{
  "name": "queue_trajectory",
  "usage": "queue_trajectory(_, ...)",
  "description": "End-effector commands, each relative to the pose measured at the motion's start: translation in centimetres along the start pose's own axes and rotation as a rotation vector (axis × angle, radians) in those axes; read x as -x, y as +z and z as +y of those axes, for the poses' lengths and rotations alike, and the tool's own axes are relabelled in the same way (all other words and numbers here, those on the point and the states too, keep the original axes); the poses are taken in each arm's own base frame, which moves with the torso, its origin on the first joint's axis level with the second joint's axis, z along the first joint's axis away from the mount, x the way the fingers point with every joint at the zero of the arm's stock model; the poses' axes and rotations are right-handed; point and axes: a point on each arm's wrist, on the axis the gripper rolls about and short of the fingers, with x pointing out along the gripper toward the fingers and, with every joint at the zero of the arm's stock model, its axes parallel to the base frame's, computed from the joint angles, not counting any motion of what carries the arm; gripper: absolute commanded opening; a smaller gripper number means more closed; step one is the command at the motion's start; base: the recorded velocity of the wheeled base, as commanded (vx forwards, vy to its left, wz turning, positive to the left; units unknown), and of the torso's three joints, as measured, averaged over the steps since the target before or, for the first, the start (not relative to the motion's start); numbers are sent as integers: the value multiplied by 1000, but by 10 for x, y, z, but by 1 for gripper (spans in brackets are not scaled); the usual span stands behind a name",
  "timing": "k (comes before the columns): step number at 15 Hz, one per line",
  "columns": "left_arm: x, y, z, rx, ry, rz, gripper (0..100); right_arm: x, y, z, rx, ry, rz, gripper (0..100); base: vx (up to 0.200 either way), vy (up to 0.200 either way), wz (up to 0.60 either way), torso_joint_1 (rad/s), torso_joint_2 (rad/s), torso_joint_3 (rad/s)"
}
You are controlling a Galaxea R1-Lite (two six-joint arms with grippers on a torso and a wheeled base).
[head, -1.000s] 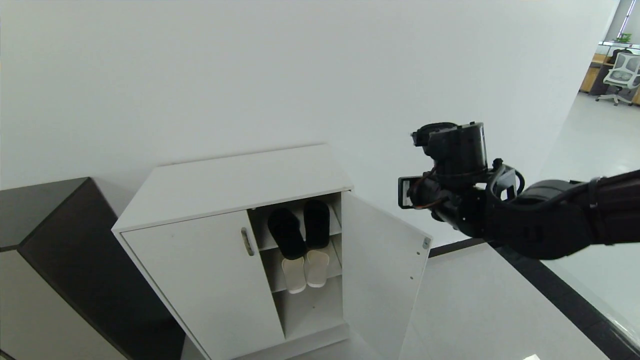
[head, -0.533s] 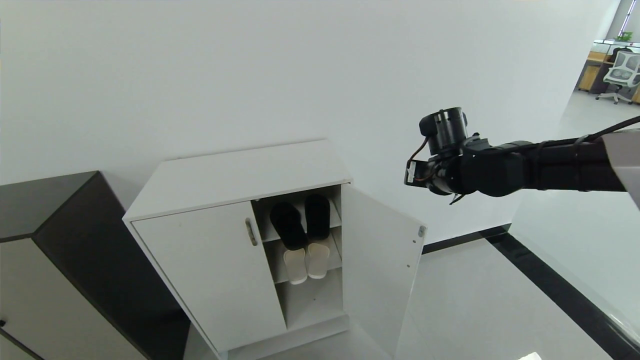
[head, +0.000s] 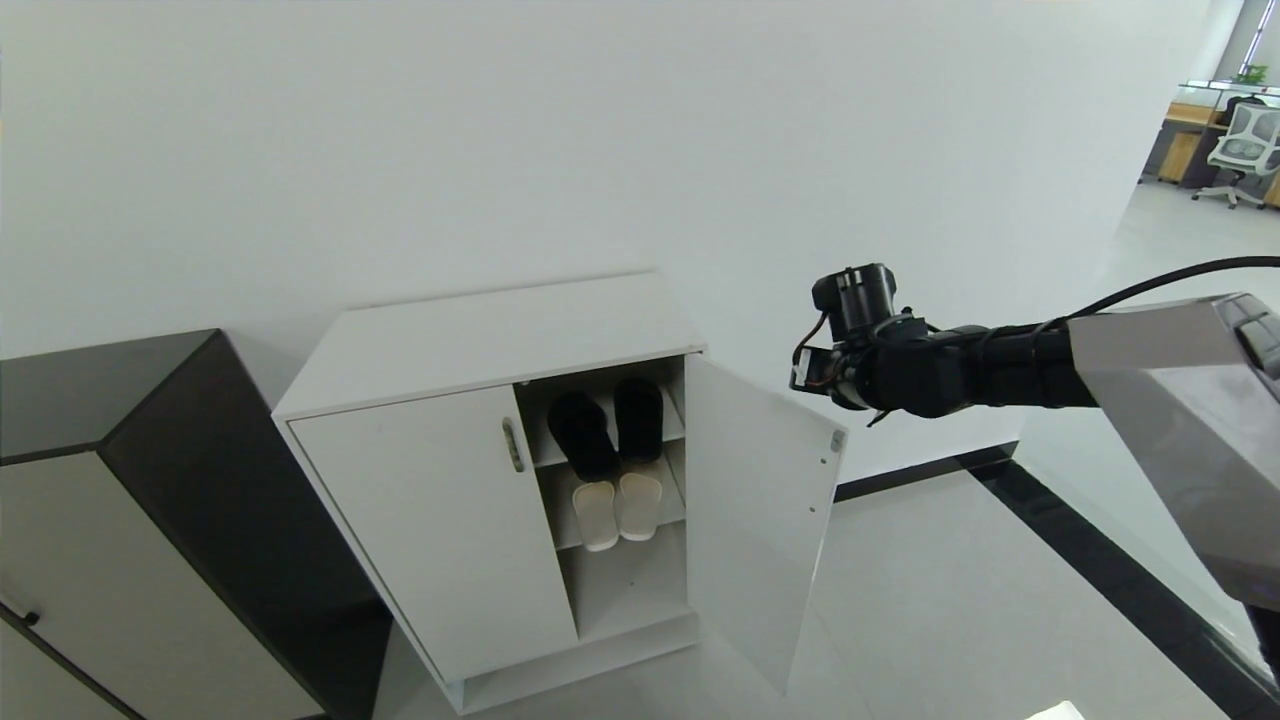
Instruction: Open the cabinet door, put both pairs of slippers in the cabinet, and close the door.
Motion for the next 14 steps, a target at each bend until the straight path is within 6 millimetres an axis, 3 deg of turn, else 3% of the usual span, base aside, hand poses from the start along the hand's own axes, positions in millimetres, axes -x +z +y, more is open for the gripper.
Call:
queue_trajectory(1,0,0,0,0,0,0,0,-18,-15,0,13,-15,29,0,0,0,0,0,0,0)
queue_trajectory(7,0,0,0,0,0,0,0,-26,-27,-1,24,-27,56,0,0,0,0,0,0,0)
queue_trajectory(13,0,0,0,0,0,0,0,-4,-31,9,18,-1,80,0,0,0,0,0,0,0)
queue_trajectory(14,0,0,0,0,0,0,0,7,-36,20,34,26,88,0,0,0,0,0,0,0)
